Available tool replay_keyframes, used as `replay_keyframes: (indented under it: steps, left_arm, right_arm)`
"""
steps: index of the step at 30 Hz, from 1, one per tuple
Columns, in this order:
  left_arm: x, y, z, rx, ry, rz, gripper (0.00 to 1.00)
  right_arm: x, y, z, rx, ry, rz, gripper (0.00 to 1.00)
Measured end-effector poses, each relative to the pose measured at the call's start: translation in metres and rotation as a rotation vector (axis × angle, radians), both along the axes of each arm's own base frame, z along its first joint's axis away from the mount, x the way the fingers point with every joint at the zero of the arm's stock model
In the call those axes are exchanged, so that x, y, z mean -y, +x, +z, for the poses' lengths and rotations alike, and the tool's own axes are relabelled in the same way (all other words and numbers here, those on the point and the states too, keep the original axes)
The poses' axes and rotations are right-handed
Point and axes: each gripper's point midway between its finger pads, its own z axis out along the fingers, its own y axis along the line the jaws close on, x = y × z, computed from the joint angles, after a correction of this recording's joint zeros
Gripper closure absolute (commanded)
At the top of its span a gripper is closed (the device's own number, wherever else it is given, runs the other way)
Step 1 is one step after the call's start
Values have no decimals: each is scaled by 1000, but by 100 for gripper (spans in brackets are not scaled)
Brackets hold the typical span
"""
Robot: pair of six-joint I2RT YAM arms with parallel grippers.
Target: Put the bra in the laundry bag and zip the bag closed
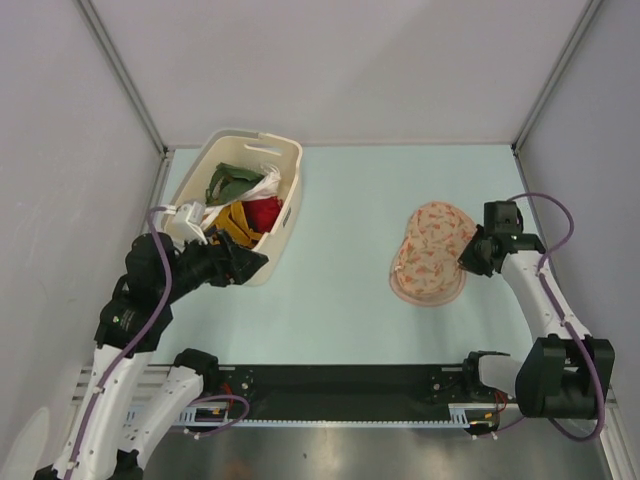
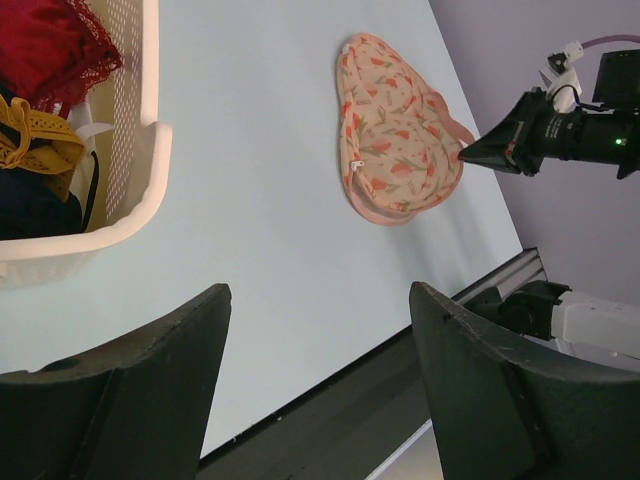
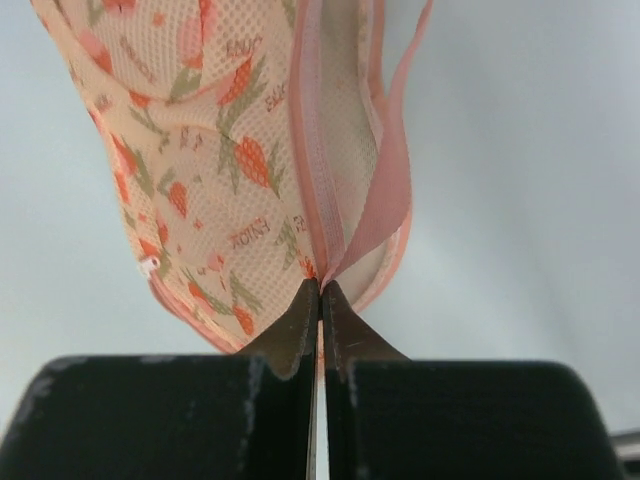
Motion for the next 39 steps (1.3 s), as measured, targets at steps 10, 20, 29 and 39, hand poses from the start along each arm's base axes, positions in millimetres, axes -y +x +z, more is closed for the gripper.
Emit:
replay_keyframes:
  steps: [10, 20, 29, 39]
  left_arm:
    - [-3, -15, 9, 25, -37, 12, 22]
    - [-8, -27, 10, 26, -64, 35, 23]
    - [-14, -31, 5, 6, -58, 68, 22]
    - [-21, -24, -3, -28, -21, 116, 22]
  right_arm:
    - [-98, 41, 39, -45, -277, 394, 100]
    - [-243, 146, 25, 57, -460, 681, 94]
    - [-297, 188, 3, 93, -362, 822, 50]
    - [-247, 128, -1, -29, 30, 669, 33]
